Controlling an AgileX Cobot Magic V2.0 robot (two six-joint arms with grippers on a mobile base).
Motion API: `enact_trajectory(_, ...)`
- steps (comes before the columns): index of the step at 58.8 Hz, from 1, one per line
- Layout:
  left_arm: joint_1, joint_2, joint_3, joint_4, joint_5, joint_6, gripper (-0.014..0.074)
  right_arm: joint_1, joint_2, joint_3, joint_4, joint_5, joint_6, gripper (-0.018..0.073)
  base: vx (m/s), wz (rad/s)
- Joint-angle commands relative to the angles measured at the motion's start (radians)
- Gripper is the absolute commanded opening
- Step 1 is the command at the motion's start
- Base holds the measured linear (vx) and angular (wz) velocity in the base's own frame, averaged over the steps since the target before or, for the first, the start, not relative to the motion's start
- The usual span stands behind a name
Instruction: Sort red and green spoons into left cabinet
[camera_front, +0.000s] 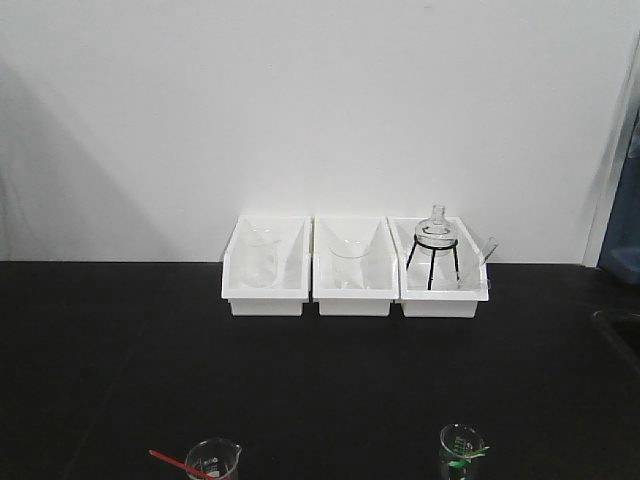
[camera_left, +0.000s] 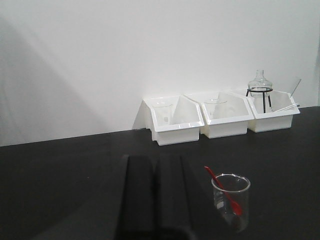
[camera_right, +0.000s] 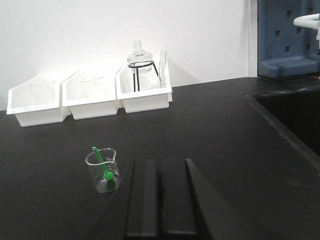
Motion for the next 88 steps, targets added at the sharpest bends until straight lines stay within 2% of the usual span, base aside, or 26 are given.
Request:
enact_trajectory(1, 0.002, -0.011, -0.007, -0.009, -0.074, -0.003, 0.0003, -0.007, -0.013, 0.01, -0.008, -0.084, -0.006, -0.0004, 0.0, 0.0)
enact_trajectory(53, 0.002, -0.011, -0.007, -0.009, -0.077, -0.003, 0.0003, -0.007, -0.013, 0.01, -0.007, -0.084, -0.006, -0.0004, 0.0, 0.0)
enact_trajectory(63, 0.002, -0.011, -0.01, -0.01, -0.169, -0.013, 0.0003, -0.007, -0.013, 0.01, 0.018, -0.094, -0.006, -0.0004, 0.0, 0.0)
enact_trajectory(74, 0.002, -0.011, -0.018, -0.01, -0.339, -0.012, 0.0003, -0.006, -0.013, -0.001, 0.017, -0.233, -0.006, -0.0004, 0.0, 0.0)
enact_trajectory(77, 0.002, -0.011, -0.034, -0.018, -0.347, -0.012, 0.0003, -0.006, -0.013, -0.024, 0.014, -0.241, -0.006, -0.0004, 0.0, 0.0)
enact_trajectory(81, 0.002, -0.007, -0.079, -0.018, -0.319, -0.012, 0.0003, -0.006, -0.013, -0.089, 0.001, -0.229, -0.009, -0.0004, 0.0, 0.0)
enact_trajectory(88, 0.002, 0.04, -0.203, -0.017, -0.189, -0.007, 0.0003, -0.006, 0.01, -0.234, -0.066, -0.177, -0.031, -0.0004, 0.0, 0.0)
